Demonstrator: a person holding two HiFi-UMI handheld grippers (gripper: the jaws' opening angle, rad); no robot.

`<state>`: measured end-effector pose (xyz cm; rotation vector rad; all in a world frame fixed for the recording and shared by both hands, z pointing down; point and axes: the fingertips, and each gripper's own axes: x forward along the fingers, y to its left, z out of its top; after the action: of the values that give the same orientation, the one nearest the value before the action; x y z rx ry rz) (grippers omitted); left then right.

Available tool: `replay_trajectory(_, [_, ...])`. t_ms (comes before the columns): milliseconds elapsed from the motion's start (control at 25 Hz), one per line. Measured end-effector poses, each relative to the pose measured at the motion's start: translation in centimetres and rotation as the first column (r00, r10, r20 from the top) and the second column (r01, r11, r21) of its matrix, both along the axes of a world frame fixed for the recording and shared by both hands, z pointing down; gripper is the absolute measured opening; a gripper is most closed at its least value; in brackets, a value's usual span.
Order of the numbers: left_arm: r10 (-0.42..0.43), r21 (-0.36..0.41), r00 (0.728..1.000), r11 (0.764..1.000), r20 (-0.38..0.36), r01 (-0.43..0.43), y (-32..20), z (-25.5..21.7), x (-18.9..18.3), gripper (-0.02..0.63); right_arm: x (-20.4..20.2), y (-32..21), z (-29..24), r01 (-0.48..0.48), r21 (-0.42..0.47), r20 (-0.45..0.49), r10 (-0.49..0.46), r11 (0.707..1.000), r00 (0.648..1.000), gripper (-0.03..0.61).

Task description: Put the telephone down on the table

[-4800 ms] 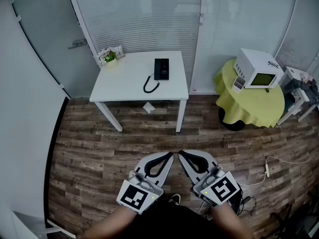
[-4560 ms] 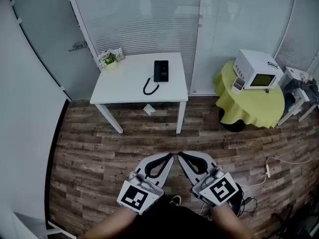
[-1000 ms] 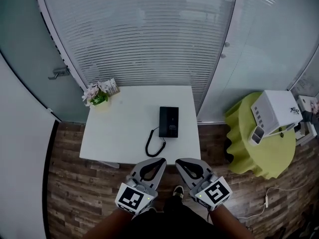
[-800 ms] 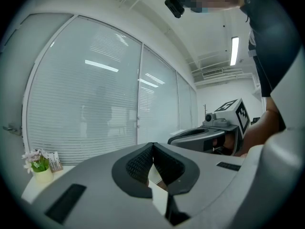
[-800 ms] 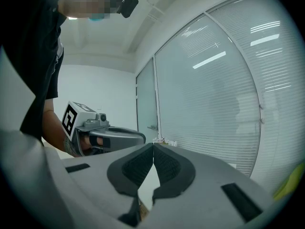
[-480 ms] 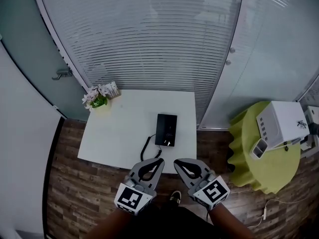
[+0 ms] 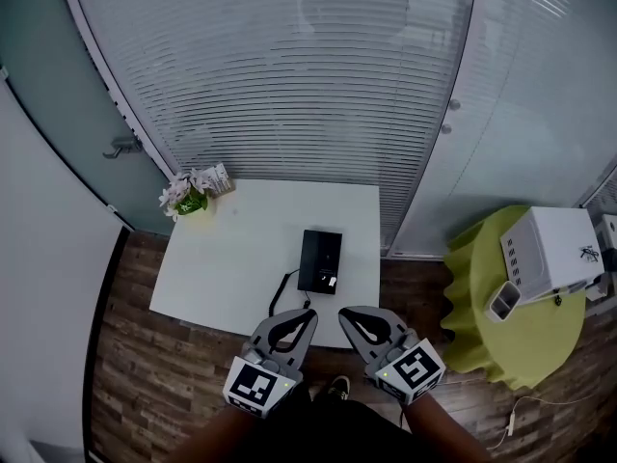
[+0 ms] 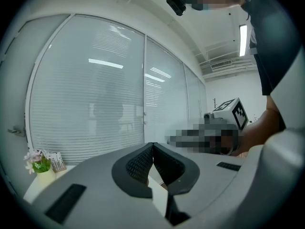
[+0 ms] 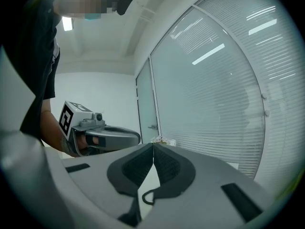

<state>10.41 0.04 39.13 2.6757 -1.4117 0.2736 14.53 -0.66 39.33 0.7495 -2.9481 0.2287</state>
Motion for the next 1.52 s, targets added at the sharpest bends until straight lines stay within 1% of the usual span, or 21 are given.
replay_trajectory(120, [0.011,-0.005,1.000,1.000,0.005,-0.011,-1.2,0.5,-0.2,0.009,0.0,-1.0,1.1,-0.005,-0.009,-0.028,0.005,1.000,1.000,0.021])
replay_trajectory(240, [0.027,-0.014,1.000,1.000,0.012,-0.027,-2.5,1.0,-0.8,0.009,-0.8,-2.3,0.9,-0.013,-0.012,-0.022,0.012,1.000,1.000,0.021])
replay_trajectory(480, [0.082,-0.061,0.996,0.995,0.030,-0.080,-5.9,3.0,-2.9,0.009,-2.6,-5.9,2.0,-0.066,-0.044,-0.049,0.064,0.997,0.997,0.021])
replay_trajectory(760, [0.145,-0.113,0.989,0.983,0.006,-0.143,-10.2,5.2,-5.8,0.009,-5.5,-9.9,4.2,-0.128,-0.087,-0.104,0.119,0.988,0.987,0.021])
replay_trajectory(960, [0.201,-0.146,0.979,0.968,-0.022,-0.203,-12.9,6.8,-7.6,0.009,-7.4,-12.3,5.5,-0.188,-0.105,-0.141,0.173,0.977,0.975,0.021])
replay_trajectory(1280, [0.295,-0.202,0.954,0.933,-0.048,-0.299,-15.3,10.1,-8.9,0.009,-8.8,-14.8,8.2,-0.292,-0.128,-0.207,0.263,0.948,0.942,0.021])
replay_trajectory(1360, [0.303,-0.220,0.952,0.926,-0.049,-0.306,-15.9,11.0,-9.0,0.009,-9.0,-15.3,9.1,-0.305,-0.139,-0.219,0.271,0.942,0.937,0.021])
replay_trajectory(1520, [0.275,-0.269,0.960,0.921,-0.061,-0.281,-17.0,12.8,-9.1,0.009,-8.9,-16.0,11.0,-0.301,-0.157,-0.249,0.258,0.940,0.934,0.021])
